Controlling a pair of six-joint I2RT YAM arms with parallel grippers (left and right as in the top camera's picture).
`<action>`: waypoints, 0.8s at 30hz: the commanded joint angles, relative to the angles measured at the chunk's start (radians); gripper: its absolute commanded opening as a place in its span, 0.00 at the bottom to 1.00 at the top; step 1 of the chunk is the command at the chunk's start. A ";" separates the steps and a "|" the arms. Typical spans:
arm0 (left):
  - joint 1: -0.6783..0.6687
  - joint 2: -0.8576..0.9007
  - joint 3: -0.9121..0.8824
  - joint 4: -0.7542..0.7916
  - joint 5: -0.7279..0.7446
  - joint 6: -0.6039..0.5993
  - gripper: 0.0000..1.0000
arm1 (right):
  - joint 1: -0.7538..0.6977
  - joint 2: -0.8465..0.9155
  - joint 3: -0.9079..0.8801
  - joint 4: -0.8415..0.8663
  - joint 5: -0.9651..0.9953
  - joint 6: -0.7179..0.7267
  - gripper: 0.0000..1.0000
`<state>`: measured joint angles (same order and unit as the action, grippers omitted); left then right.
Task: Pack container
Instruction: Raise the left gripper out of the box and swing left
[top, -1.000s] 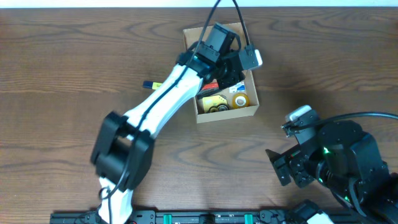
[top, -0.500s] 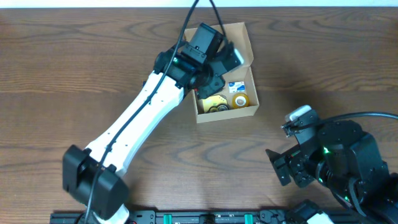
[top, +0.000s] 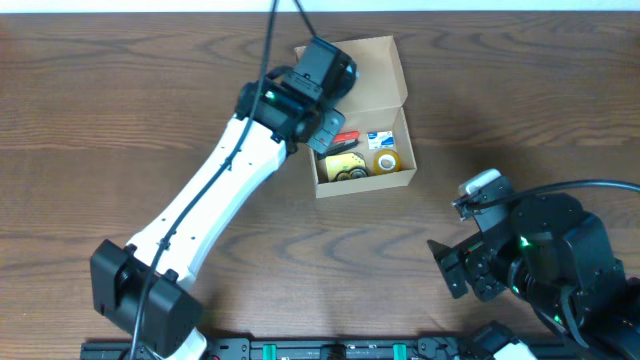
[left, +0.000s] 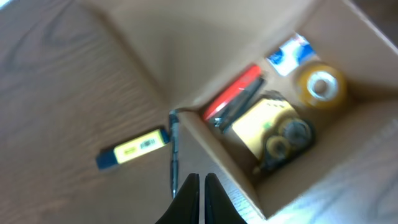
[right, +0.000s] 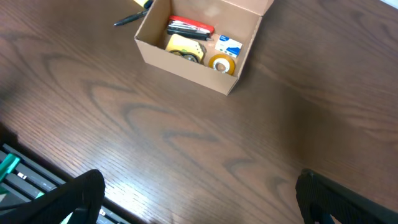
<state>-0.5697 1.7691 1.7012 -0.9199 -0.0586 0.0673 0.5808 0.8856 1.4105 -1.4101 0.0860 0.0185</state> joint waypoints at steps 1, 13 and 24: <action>0.048 -0.018 0.017 -0.007 -0.047 -0.215 0.06 | -0.017 -0.002 0.000 0.000 0.011 0.014 0.99; 0.164 -0.017 0.017 0.056 -0.189 -0.608 0.06 | -0.017 -0.002 0.000 0.000 0.011 0.014 0.99; 0.190 -0.010 0.016 0.212 -0.365 -1.178 0.06 | -0.017 -0.002 0.000 0.000 0.011 0.014 0.99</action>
<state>-0.3904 1.7691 1.7012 -0.7063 -0.3355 -0.8436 0.5808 0.8856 1.4105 -1.4101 0.0860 0.0185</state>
